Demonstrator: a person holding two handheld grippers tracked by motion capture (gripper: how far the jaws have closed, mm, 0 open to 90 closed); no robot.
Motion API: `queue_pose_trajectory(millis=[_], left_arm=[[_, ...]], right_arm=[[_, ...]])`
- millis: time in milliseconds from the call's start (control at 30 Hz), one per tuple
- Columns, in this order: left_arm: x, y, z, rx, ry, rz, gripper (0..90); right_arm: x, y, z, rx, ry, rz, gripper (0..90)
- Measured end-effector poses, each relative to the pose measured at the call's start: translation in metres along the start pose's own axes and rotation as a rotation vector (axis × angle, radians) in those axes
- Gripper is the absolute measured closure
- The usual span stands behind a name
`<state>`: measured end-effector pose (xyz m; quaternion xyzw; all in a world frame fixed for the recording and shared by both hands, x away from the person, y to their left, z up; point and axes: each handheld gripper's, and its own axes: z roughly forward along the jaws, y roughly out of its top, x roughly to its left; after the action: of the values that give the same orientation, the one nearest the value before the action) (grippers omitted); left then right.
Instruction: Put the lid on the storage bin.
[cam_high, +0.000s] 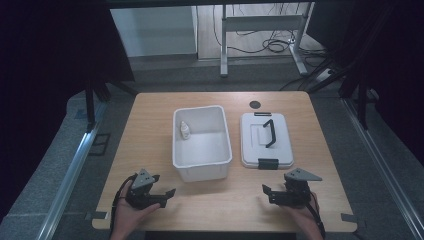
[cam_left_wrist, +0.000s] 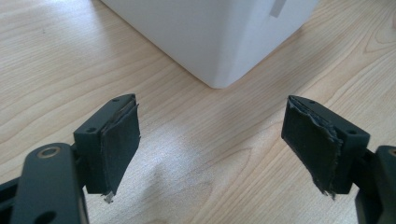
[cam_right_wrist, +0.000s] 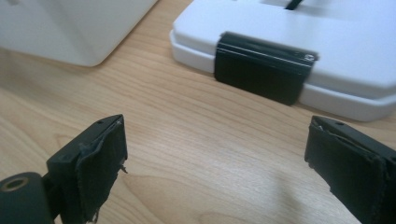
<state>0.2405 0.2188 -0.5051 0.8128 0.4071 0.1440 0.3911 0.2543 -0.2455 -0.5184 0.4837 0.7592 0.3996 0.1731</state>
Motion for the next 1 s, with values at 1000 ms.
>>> queue_pose_trajectory(millis=[1000], left_arm=[[-0.001,-0.001,0.005,0.026,-0.002,0.001,19.7]], right_arm=[[-0.007,0.003,-0.013,-0.013,0.081,0.061,24.3]])
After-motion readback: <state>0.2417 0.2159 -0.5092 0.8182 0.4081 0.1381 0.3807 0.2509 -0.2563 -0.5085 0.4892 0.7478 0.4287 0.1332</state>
